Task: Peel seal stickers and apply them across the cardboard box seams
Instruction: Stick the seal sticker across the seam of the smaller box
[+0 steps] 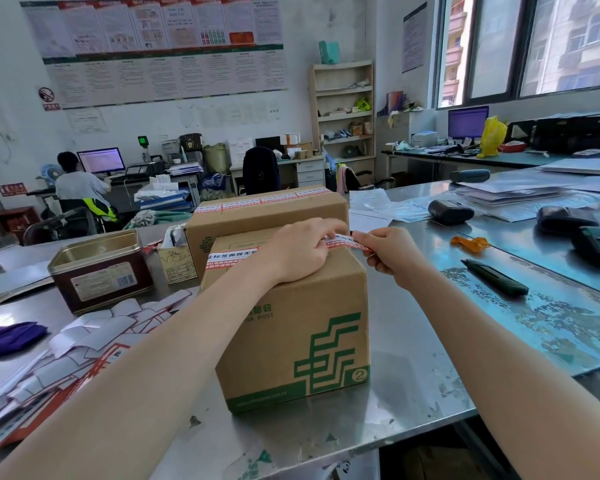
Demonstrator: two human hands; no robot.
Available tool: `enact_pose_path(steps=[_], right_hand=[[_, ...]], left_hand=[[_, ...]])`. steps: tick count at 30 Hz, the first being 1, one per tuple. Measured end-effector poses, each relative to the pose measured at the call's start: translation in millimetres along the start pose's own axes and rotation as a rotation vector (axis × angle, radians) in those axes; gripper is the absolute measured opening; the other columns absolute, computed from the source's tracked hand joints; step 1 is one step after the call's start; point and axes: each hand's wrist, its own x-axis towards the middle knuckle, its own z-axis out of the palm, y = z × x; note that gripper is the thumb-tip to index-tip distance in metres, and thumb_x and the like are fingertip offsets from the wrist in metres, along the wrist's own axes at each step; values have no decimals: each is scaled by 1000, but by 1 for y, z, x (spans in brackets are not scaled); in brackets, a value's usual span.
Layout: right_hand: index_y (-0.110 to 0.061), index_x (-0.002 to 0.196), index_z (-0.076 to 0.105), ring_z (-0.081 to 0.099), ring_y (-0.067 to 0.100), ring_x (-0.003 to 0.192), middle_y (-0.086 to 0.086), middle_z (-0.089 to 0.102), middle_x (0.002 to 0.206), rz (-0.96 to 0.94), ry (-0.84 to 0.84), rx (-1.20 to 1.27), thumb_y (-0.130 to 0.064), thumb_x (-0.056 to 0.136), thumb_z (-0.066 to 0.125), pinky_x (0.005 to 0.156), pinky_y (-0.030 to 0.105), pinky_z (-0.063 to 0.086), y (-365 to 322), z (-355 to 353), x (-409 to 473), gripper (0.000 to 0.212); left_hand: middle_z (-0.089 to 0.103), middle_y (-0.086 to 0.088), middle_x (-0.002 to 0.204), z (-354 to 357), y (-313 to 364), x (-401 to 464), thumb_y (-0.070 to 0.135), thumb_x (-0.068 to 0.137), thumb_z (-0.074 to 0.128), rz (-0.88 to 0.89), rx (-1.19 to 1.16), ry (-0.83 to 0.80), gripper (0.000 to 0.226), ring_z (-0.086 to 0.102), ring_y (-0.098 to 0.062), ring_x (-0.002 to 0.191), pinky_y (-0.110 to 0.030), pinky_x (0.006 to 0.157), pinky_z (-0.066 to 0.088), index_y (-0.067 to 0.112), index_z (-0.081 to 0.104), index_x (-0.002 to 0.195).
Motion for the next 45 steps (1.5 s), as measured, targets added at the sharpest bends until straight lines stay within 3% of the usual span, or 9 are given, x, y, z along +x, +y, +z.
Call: enact_pose_path(steps=[14,17,22,27,30,35,38,42,45], right_hand=[[-15,63,57,38,7,40,-5,45,51,120,-31,382,-26,87,64,49,20,31,24,16,1,28],[-8,83,66,40,10,48,-2,47,58,156,-51,440,-29,86,65,52,21,35,30,20,0,21],[10,110,59,44,18,66,10,54,78,170,-7,526,-31,85,66,57,25,36,36,27,-4,48],[-8,86,64,45,14,57,6,53,64,197,8,502,-34,89,58,52,24,37,39,31,-7,26],[-8,97,62,40,9,42,-6,48,46,259,-18,638,-34,93,51,43,19,34,55,26,-5,29],[-2,119,57,49,9,41,0,55,56,453,-46,819,-47,93,46,38,17,41,87,16,-6,53],[-2,114,57,56,13,54,2,67,63,433,-166,804,-61,88,43,53,21,45,68,14,-7,66],[-6,111,62,57,20,72,3,64,70,327,-282,707,-73,77,47,78,34,47,38,16,1,76],[-8,107,63,50,17,70,-1,57,65,284,-311,604,-68,70,60,76,33,43,27,21,7,70]], left_hand=[[50,1,135,-3,3,2,14,96,32,-12,-3,-108,40,43,-16,124,-41,106,33,23,53,129],[48,2,138,-4,6,2,20,99,31,-15,10,-143,38,41,-15,127,-37,108,31,22,50,132],[46,3,141,-4,9,1,23,100,31,-18,21,-137,38,39,-14,129,-33,108,30,21,49,134],[47,3,141,-4,9,1,22,100,32,-35,10,-117,39,40,-14,129,-32,108,30,21,50,134],[52,1,134,-2,6,0,23,98,34,-63,-4,-90,37,46,-16,121,-30,98,35,19,49,132],[56,-3,124,-1,6,-1,21,97,38,-95,-30,-34,30,48,-12,101,-24,81,33,15,52,123],[56,-4,121,-1,8,-2,19,97,38,-98,-29,-24,26,49,-14,102,-26,79,34,14,52,119],[56,-4,118,-2,10,-3,19,97,38,-99,-23,-26,25,48,-14,99,-26,77,33,14,51,117],[56,-4,116,-2,10,-3,19,97,38,-99,-26,-23,24,49,-14,97,-26,75,33,14,51,116]])
